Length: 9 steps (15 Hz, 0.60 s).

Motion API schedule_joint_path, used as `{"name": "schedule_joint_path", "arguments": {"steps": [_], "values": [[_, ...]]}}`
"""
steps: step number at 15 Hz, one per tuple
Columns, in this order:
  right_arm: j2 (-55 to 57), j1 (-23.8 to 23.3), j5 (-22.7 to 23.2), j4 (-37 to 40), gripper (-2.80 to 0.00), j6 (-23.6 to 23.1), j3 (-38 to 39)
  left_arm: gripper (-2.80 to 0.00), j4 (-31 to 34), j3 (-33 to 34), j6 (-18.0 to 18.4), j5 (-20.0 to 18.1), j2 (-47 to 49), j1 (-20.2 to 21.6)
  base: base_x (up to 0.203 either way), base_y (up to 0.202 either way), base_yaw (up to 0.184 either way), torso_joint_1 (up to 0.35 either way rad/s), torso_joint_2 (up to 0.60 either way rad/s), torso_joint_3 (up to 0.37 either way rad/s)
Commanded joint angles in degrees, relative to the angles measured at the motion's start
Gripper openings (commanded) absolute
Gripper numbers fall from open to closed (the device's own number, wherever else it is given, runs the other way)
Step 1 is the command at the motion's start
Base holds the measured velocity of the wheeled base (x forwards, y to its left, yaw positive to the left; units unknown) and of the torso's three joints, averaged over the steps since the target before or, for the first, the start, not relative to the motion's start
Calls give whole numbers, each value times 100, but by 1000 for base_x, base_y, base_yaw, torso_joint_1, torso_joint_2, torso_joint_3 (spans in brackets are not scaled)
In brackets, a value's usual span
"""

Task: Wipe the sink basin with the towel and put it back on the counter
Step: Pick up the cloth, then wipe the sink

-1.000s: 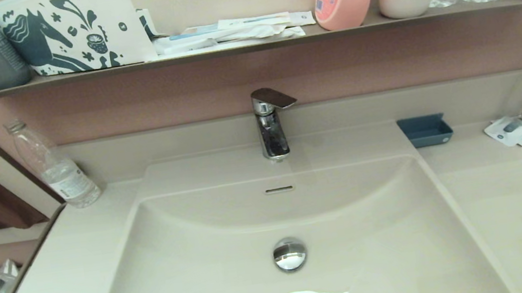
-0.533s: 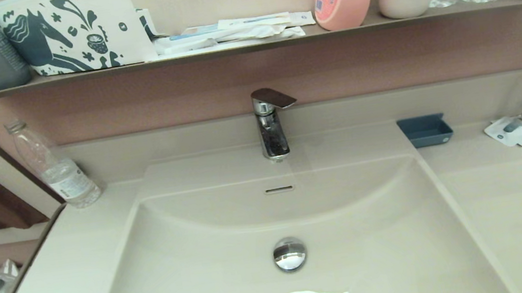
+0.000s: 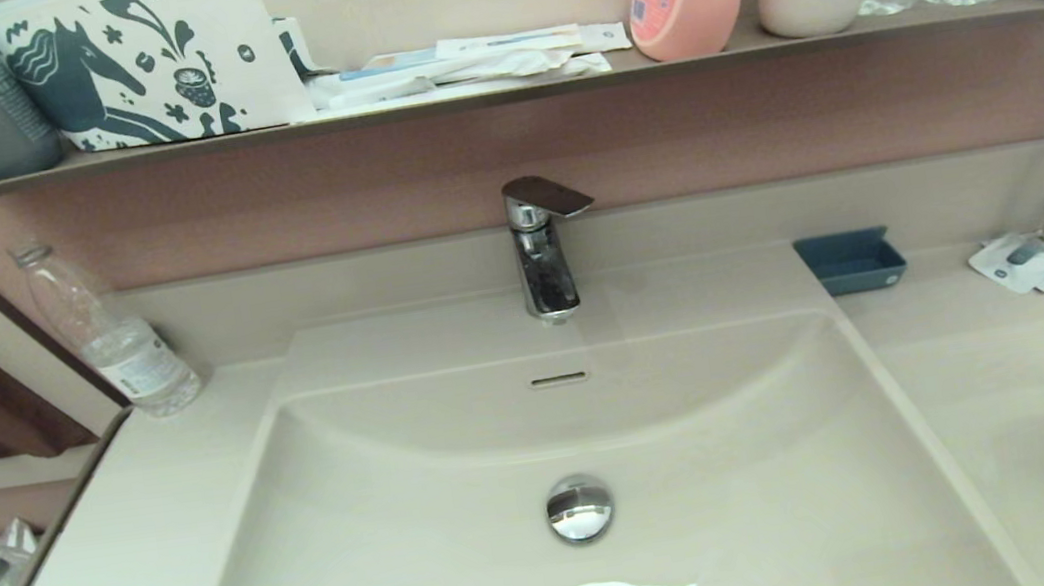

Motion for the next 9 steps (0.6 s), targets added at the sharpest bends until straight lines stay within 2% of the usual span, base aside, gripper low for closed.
{"name": "schedule_joint_path", "arguments": {"steps": [1,3,6,9], "values": [[-273,455,29,400,-280,247,-376,-280,-5,0,-6,1,9,1,0,0,0,0,0,0],[-353,1234,71,815,-280,917,-823,-280,-5,0,-6,1,9,1,0,0,0,0,0,0],[-365,2879,62,1097,-280,2187,-1348,-280,-5,0,-6,1,9,1,0,0,0,0,0,0],[-139,4435,-320,1114,-280,3248,-1506,-280,-5,0,-6,1,9,1,0,0,0,0,0,0]]}}
